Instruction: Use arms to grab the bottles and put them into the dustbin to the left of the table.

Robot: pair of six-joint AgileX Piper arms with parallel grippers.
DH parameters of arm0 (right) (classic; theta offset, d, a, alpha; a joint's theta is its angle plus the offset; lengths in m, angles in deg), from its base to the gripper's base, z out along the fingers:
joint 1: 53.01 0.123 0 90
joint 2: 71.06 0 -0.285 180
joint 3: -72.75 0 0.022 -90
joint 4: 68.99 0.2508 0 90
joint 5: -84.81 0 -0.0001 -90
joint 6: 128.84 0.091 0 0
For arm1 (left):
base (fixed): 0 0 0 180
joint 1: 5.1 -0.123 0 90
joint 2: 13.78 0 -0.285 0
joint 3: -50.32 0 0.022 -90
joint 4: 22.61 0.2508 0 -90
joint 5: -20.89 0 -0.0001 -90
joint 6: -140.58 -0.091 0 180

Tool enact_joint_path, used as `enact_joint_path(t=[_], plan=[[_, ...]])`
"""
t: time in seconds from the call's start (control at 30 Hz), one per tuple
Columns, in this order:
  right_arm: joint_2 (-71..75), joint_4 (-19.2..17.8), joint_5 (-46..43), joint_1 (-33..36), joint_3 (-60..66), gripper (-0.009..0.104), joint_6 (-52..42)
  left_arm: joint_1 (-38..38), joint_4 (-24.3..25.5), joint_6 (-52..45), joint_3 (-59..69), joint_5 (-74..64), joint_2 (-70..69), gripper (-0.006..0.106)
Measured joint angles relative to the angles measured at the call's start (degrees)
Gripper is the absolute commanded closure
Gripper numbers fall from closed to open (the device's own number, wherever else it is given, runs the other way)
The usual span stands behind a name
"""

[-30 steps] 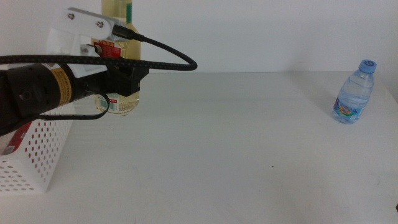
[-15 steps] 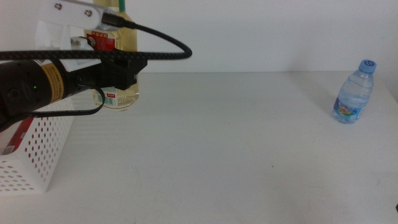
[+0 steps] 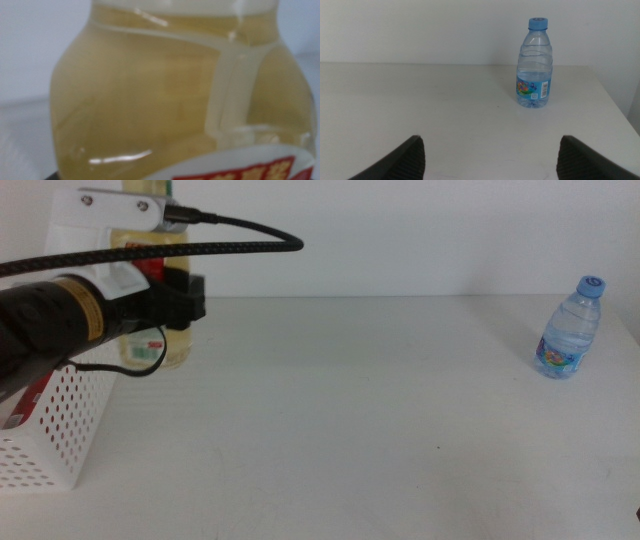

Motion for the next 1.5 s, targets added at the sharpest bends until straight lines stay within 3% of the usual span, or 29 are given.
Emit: enact_joint_path(t=[0.13,0.2,0.37,0.47,0.73,1.13,1.5], plan=[[0.0,0.0,0.0,0.0,0.0,0.023,0.0,0.2,-24.9,-25.3,-1.8,-10.9,0.0,0.105],[0.0,0.0,0.0,0.0,0.0,0.023,0.0,0.1,-35.0,-38.2,-3.9,-17.9,0.0,0.105],[0.0,0.0,0.0,0.0,0.0,0.023,0.0,-2.6,-51.3,-55.9,-10.3,-28.5,0.0,0.105],[0.0,0.0,0.0,0.0,0.0,0.023,0.0,-6.6,-53.8,-58.3,-14.3,-33.5,0.5,0.105],[0.0,0.0,0.0,0.0,0.0,0.023,0.0,-19.1,-53.8,-62.0,-26.8,-51.4,6.5,0.105],[0.0,0.0,0.0,0.0,0.0,0.023,0.0,-35.4,-56.5,-66.4,-40.0,-64.2,21.6,0.105],[0.0,0.0,0.0,0.0,0.0,0.023,0.0,-40.8,-56.5,-70.9,-40.9,-66.7,28.5,0.105]])
